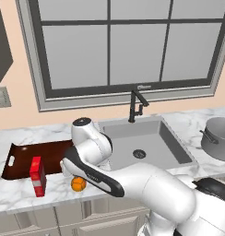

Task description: Pick up all produce items and place them in the sink. Turn on the sink faucet to wash them. Then turn the sink off and put them in the tray.

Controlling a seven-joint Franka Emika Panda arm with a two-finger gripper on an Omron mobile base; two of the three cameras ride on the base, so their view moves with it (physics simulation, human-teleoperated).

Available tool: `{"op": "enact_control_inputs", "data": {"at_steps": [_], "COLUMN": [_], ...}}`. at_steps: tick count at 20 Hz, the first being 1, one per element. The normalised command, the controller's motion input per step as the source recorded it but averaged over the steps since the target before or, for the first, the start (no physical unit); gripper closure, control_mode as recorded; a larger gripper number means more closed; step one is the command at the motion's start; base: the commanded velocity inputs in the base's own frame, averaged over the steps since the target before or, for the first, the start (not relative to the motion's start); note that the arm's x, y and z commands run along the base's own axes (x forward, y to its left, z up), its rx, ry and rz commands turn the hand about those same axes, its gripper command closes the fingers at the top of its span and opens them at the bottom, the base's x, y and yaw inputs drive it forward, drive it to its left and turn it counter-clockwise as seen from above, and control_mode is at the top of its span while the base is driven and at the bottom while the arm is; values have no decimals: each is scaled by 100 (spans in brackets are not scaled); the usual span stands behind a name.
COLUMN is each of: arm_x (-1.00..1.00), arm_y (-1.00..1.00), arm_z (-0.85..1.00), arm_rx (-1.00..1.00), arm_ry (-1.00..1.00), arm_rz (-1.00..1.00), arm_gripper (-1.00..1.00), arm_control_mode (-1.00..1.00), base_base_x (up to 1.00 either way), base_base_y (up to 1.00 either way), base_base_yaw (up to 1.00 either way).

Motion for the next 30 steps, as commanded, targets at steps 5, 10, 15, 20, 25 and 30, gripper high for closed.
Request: {"op": "enact_control_inputs", "data": {"at_steps": [5, 10, 15, 20, 25, 30], "arm_x": [22, 6, 5, 6, 0, 0], "arm_y": [17, 8, 2, 0, 5, 9], "arm_z": [-27, -29, -27, -26, -19, -15], "arm_rx": [0, 0, 0, 0, 0, 0], "arm_ry": [1, 1, 2, 0, 0, 0], "arm_rz": [0, 0, 0, 0, 0, 0], "arm_gripper": [-100, -100, -100, -100, -100, -100], "arm_control_mode": [-100, -100, -100, -100, -100, -100], "base_base_x": [0, 0, 0, 0, 0, 0], "base_base_y": [0, 0, 0, 0, 0, 0], "base_base_yaw": [0, 0, 0, 0, 0, 0]}}
